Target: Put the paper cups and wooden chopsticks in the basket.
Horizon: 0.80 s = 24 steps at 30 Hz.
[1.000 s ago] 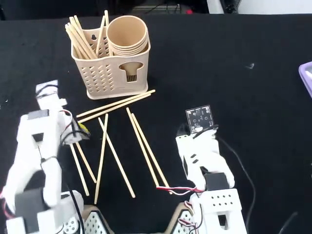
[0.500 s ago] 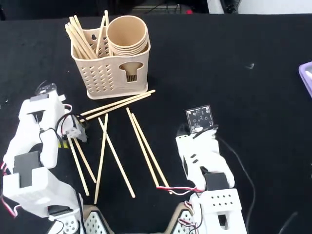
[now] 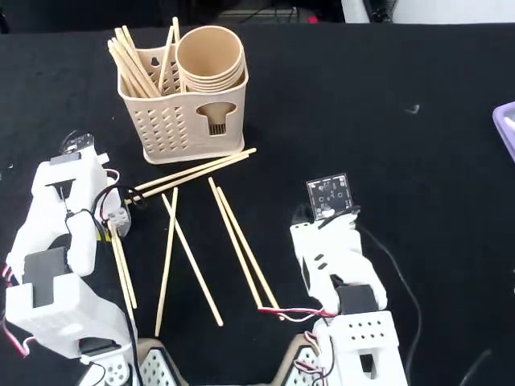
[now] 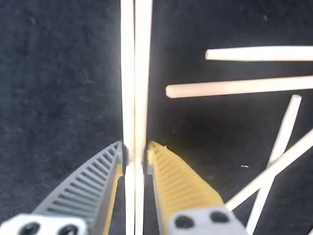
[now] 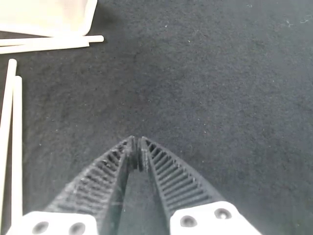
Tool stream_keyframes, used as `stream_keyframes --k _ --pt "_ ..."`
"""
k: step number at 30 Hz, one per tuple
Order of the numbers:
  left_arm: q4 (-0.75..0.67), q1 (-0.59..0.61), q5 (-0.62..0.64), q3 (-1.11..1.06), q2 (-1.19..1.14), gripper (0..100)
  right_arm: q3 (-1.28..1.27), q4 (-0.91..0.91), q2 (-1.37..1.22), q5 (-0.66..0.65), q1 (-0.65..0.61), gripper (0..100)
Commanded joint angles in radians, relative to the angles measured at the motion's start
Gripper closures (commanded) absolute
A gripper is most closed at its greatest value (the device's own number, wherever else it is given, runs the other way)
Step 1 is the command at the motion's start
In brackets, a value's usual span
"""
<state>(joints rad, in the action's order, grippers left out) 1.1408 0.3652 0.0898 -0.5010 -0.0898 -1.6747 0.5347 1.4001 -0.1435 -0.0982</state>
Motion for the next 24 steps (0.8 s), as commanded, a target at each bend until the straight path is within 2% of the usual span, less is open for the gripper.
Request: stream_keyframes --k 1,7,17,24 --pt "0.002 0.022 -0.014 0.015 0.117 97 0.004 -0.023 0.019 0.003 -0.003 97.7" --pt "-0.026 0.015 -0.014 -0.03 0.376 97 0.004 -0.023 0.019 0.003 -0.005 97.7" --pt "-0.296 0.048 0.066 -0.061 0.69 97 0.004 -0.023 0.019 0.003 -0.006 97.7" --pt "-0.425 -0.077 0.068 -0.061 0.928 97 0.004 -0.023 0.019 0.003 -0.008 97.7"
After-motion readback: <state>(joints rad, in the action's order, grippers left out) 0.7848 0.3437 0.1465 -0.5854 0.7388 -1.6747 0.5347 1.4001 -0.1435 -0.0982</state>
